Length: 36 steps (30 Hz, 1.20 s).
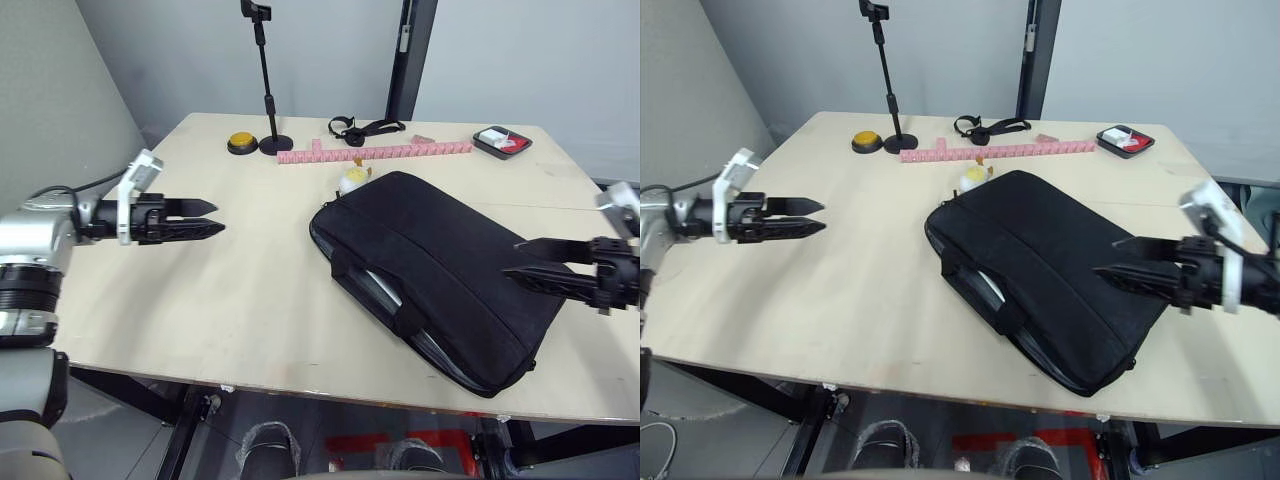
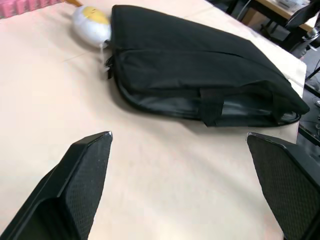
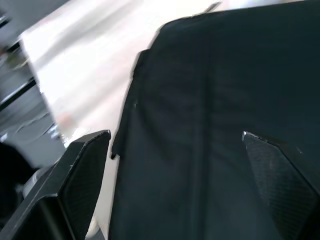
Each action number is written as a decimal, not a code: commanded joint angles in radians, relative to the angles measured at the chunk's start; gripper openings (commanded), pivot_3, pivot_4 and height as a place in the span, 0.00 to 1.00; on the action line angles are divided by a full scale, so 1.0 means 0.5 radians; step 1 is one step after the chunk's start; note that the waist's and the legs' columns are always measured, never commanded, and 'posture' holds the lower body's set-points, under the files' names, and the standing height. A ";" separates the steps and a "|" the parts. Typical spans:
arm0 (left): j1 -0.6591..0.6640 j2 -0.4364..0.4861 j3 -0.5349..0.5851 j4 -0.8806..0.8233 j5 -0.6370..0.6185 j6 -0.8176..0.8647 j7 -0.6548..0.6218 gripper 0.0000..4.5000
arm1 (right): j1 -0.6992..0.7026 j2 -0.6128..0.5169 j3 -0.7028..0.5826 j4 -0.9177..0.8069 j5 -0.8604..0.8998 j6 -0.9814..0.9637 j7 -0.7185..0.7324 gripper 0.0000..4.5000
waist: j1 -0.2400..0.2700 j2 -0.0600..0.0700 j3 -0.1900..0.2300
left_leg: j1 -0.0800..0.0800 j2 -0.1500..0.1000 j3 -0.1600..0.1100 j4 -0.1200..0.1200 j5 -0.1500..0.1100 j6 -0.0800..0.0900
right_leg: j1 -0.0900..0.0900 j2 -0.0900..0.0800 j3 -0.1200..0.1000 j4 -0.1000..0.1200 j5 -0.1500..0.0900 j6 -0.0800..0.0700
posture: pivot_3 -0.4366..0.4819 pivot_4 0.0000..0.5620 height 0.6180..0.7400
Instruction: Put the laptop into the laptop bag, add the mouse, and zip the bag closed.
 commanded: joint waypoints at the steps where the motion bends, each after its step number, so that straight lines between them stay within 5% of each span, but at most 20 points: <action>1: -0.011 0.169 0.077 0.058 0.011 -0.054 -0.155 1.00 | 0.231 0.022 -0.378 -0.044 -0.025 -0.062 0.086 0.98 | 0.006 0.000 0.000 | 0.000 0.000 0.000 0.000 0.000 0.000 | 0.001 0.000 0.000 0.000 0.000 0.000 | 0.48 0.27 0.99; 6: -0.016 0.313 0.037 0.201 0.004 -0.139 -0.173 1.00 | 0.511 0.001 -0.617 0.026 -0.131 -0.154 0.149 0.98 | 0.012 0.000 -0.001 | 0.004 0.000 0.003 0.000 -0.001 0.001 | 0.003 -0.007 0.002 0.000 -0.001 0.001 | 0.48 0.27 0.99; 11: -0.122 0.236 0.015 0.317 0.031 -0.134 -0.170 1.00 | 0.573 0.010 -0.668 0.036 -0.169 -0.225 0.114 0.98 | 0.015 0.000 -0.001 | 0.008 0.000 0.004 0.000 -0.001 0.001 | 0.005 -0.009 0.003 0.000 -0.001 0.002 | 0.48 0.27 0.99; 25: -0.839 -0.888 0.043 1.422 0.281 -0.038 0.568 1.00 | 0.174 0.166 -0.455 -0.476 0.399 -0.295 -0.344 0.98 | 0.019 0.001 -0.007 | 0.000 -0.005 0.007 0.009 0.000 0.010 | 0.007 -0.012 0.000 0.001 0.000 0.001 | 0.48 0.27 0.99; 36: -0.929 -1.376 0.268 1.688 0.375 -0.234 1.208 1.00 | 0.013 -0.110 -0.504 -0.654 1.192 -0.330 -0.937 0.98 | 0.039 -0.005 -0.003 | -0.004 -0.009 0.001 0.012 0.000 0.016 | 0.011 -0.015 -0.004 -0.004 0.000 0.001 | 0.48 0.27 0.99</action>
